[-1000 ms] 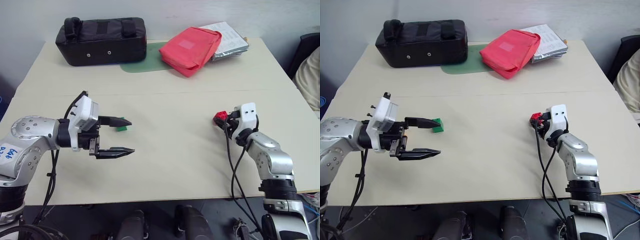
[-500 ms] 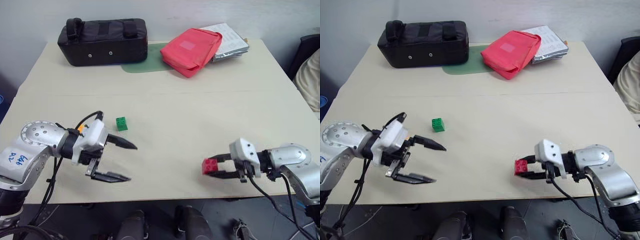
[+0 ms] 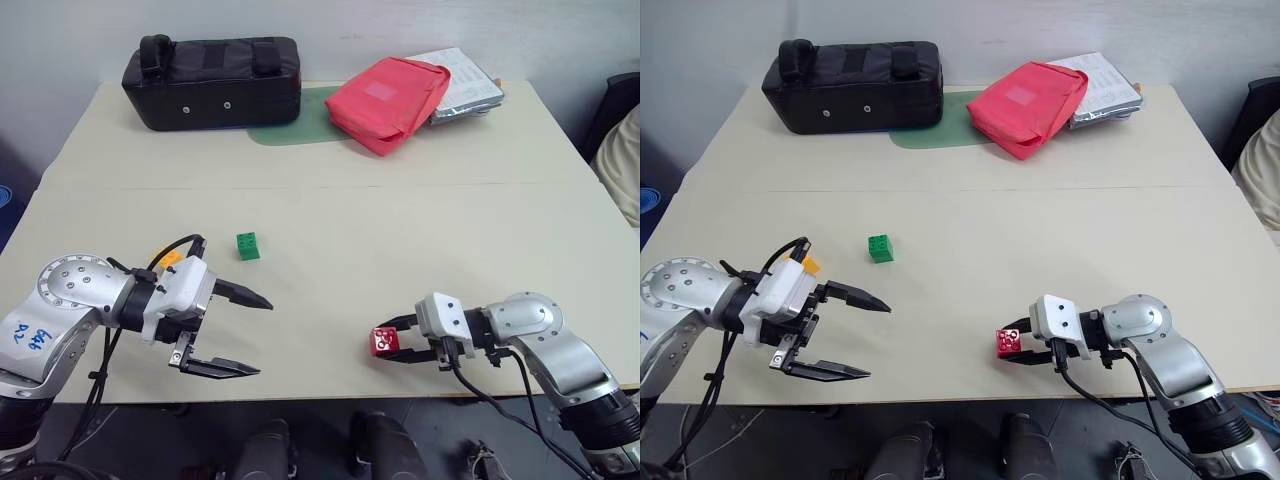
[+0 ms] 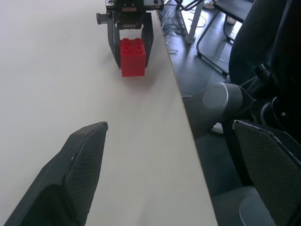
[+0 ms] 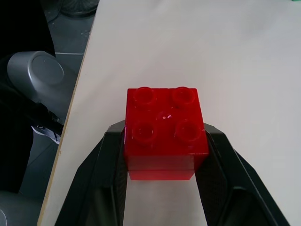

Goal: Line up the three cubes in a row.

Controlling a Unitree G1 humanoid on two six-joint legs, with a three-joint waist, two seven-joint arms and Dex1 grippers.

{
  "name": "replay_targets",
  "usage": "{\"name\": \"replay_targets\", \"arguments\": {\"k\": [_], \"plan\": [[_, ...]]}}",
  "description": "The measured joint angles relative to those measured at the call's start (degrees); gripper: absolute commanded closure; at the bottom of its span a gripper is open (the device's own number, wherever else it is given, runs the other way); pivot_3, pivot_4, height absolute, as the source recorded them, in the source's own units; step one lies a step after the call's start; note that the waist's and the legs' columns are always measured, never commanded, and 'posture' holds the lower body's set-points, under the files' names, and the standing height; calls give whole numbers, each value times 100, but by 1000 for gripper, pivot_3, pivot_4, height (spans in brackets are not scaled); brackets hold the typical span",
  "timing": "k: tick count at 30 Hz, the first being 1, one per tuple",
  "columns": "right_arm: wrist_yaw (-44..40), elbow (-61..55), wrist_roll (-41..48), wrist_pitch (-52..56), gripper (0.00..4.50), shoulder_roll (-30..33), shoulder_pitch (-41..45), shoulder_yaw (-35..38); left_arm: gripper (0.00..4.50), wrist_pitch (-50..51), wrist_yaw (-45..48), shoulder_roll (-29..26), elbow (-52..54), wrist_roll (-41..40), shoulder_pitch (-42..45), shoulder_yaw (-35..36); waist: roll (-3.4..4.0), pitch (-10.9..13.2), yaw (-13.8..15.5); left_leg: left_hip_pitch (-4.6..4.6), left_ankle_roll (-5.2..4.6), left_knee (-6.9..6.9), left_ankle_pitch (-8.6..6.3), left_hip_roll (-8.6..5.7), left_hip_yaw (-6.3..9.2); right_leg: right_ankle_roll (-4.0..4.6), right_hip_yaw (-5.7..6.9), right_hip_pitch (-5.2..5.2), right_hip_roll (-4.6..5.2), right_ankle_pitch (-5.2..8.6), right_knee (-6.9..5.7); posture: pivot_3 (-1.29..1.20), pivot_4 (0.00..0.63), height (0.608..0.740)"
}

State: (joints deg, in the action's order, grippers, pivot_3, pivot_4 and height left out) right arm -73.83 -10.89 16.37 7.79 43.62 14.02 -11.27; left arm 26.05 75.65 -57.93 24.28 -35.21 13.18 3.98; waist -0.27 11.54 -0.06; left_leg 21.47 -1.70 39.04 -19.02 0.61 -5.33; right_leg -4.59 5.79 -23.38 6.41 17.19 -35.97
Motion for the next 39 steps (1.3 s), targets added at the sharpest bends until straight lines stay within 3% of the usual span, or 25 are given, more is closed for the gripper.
{"name": "replay_targets", "arguments": {"k": [8, 17, 22, 27, 34, 39], "plan": [[-67, 347, -195, -246, 3004, -143, 89, -241, 0, 1, -79, 1, 0, 14, 15, -2, -1, 0, 0, 0, -1, 1, 0, 0, -1, 0, -1, 1, 0, 0, 0, 0, 150, 740], [-110, 618, -226, -210, 20, -132, 166, -278, 0, -53, -122, 45, -2, 20, 64, -5, 0, 0, -1, -1, -1, 2, 0, 0, 0, 0, 0, 0, 0, 0, -2, 0, 150, 740], [-220, 310, 19, -7, 20, 243, 78, 42, 0, -47, -289, 43, -32, 37, -301, 261, 0, 0, 1, 0, -3, 2, -2, 1, 1, 0, 0, 1, 1, 0, -1, 0, 150, 740], [-369, -71, 914, 812, 20, 844, 263, 977, 0, 204, -925, 142, -4, 93, -1582, 1441, 0, 0, -22, -5, -2, 1, -4, 7, 4, 1, 1, 3, 1, 0, 0, 0, 150, 740], [-300, -192, 1883, 1876, 20, 999, 1199, 1560, 0, 324, -2131, 1432, 227, 393, -3577, 3413, -3, -1, -16, -5, -5, 0, -23, 9, 6, 2, -3, 4, 10, 1, 12, 0, 150, 740], [-268, -203, 2033, 2129, 20, 978, 1404, 1617, 0, -128, -2058, 1627, 115, 660, -4229, 3813, -9, -5, 72, -4, -13, 1, -36, 4, 7, 5, 0, 6, 22, 0, 18, 0, 150, 740]]}}
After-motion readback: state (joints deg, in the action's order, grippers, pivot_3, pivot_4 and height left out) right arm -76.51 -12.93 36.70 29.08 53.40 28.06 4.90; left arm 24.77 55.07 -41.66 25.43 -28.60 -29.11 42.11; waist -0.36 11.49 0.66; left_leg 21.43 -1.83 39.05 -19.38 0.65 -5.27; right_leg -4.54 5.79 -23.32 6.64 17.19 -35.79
